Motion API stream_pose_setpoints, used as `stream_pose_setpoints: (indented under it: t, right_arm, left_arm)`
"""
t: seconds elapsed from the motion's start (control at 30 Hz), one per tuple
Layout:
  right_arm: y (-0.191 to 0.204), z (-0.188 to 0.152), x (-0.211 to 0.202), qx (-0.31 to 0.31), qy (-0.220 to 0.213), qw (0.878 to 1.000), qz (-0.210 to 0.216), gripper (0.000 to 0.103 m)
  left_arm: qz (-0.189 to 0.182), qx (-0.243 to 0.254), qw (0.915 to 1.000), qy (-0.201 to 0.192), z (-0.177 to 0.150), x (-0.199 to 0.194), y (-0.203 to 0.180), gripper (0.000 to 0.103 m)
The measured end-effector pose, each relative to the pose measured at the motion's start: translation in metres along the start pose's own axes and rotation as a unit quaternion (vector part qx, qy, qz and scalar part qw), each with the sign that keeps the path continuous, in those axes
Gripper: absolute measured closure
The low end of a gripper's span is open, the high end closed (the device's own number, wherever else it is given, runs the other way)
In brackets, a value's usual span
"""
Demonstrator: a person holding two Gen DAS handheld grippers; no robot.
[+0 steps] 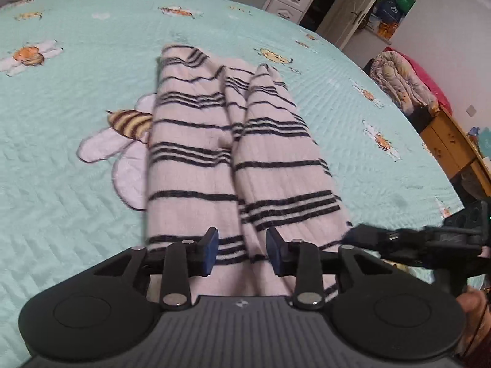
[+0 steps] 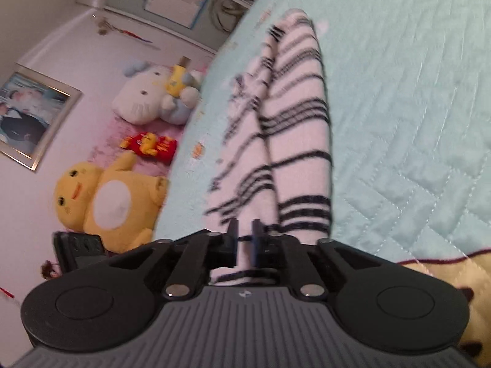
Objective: Fold clothes
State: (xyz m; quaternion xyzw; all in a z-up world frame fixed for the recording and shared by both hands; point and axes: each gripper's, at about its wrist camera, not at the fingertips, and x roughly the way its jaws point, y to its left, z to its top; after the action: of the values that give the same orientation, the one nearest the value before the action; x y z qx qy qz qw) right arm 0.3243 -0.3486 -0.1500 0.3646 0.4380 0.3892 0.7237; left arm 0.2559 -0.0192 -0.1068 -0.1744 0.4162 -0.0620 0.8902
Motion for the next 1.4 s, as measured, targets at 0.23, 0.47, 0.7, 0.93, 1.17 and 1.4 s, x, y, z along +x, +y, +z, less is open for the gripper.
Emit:
stream_pose_setpoints:
  t: [0.23, 0.47, 0.7, 0.93, 1.17, 1.4]
  right_arm:
    - [-0.028, -0.005, 0.006, 0.008, 0.011, 0.999, -0.033, 0.103]
    - [-0.001, -0.008, -0.016, 0.002, -0.008, 1.000, -0.010, 0.085]
    - [-0.009, -0.031, -0.010, -0.008, 0.023, 0.999, -0.032, 0.092]
    - [0.003, -0.022, -0.020, 0.006, 0.003, 1.000, 0.005, 0.080]
    - [0.020, 0.013, 0.031, -0.036, 0.017, 0.999, 0.006, 0.080]
    - [-0.008, 0.015, 0.061, -0.043, 0.049, 0.998, -0.021, 0.103]
  left_arm:
    - [0.041, -0.005, 0.9991, 0.012, -0.011, 0.012, 0.011, 0.070]
    - [0.026, -0.003, 0.9996, -0.011, -0.009, -0.016, 0.003, 0.067]
    - [0.044, 0.003, 0.9990, 0.011, -0.026, -0.005, 0.006, 0.065]
    - [0.071, 0.056, 0.9959, -0.005, -0.010, -0.015, -0.017, 0.065]
    - [0.108, 0.119, 0.9869, 0.005, 0.007, 0.022, -0.038, 0.064]
    - [0.115, 0.125, 0.9854, 0.013, 0.002, 0.033, -0.028, 0.062]
